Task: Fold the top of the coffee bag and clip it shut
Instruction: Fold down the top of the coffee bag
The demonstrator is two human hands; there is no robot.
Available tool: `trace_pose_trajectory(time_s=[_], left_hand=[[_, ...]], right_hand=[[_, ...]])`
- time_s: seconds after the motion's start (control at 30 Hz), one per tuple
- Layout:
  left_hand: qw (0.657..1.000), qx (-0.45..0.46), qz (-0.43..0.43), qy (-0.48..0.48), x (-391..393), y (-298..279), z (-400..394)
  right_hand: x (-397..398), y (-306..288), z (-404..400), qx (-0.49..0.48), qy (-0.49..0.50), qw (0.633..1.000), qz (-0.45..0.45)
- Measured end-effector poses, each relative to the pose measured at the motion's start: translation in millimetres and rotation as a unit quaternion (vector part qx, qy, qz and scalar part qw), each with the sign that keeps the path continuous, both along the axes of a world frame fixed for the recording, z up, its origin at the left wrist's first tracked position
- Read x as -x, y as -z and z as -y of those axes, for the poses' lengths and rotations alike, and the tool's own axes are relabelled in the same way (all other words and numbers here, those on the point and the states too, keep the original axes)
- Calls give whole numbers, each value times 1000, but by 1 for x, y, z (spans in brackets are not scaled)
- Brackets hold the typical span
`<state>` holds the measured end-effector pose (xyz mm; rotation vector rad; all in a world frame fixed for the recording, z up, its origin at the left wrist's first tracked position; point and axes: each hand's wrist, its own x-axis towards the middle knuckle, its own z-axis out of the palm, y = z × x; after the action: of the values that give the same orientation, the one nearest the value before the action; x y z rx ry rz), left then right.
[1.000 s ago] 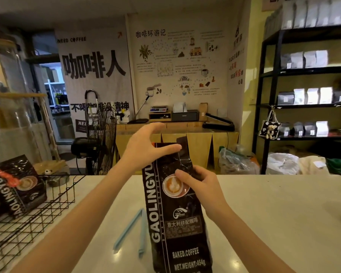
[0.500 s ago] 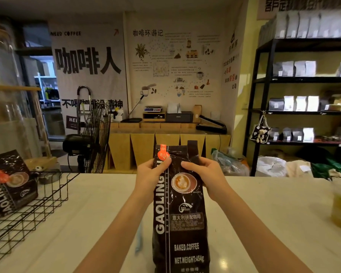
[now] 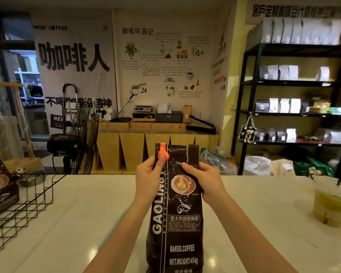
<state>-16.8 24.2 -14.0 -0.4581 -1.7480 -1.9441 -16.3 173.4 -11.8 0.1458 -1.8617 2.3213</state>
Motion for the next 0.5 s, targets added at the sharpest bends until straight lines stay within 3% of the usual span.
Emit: trace_pose_trajectory(time_s=[0.07, 0.2, 0.27, 0.5], left_hand=[[999, 39, -10, 5, 1, -5, 0], [991, 28, 117, 56, 11, -33, 12], [988, 35, 141, 60, 13, -43, 13], [986, -2, 133, -96, 14, -41, -5]], right_hand=[[0, 1, -2, 3, -8, 1000, 2], [-2, -1, -5, 3, -44, 999, 4], [-3, 1, -5, -6, -66, 998, 2], [-1, 11, 0, -39, -78, 996, 14]])
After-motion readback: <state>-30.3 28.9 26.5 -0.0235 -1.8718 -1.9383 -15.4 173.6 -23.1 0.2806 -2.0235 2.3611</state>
